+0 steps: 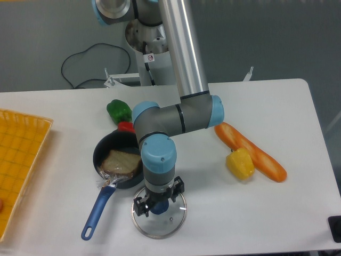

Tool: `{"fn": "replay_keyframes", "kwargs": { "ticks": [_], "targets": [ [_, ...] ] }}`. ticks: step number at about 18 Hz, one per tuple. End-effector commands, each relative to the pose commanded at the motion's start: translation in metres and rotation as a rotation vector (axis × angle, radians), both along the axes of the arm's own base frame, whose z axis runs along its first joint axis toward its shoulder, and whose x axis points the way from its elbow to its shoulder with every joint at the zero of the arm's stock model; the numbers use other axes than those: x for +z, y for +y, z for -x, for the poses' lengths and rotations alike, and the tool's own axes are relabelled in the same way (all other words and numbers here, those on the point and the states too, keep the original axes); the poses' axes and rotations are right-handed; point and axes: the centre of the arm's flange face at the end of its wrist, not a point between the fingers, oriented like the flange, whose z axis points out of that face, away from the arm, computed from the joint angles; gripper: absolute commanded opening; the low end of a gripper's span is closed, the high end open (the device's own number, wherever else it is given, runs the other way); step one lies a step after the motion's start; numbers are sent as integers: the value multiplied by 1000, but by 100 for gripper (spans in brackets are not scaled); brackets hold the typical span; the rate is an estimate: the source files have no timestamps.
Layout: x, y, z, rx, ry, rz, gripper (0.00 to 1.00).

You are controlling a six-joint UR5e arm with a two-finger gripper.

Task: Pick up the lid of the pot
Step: 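Close the gripper around the blue lid knob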

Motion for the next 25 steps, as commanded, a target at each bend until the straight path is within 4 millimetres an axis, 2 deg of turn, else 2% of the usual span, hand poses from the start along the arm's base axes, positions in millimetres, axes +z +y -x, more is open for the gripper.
{"fn": "replay_keyframes", "kwargs": {
  "ticks": [5, 25],
  "targets": [
    [-1, 0, 0, 0, -1, 1, 89],
    [3, 0, -5, 14, 12, 21, 90]
  ]
}}
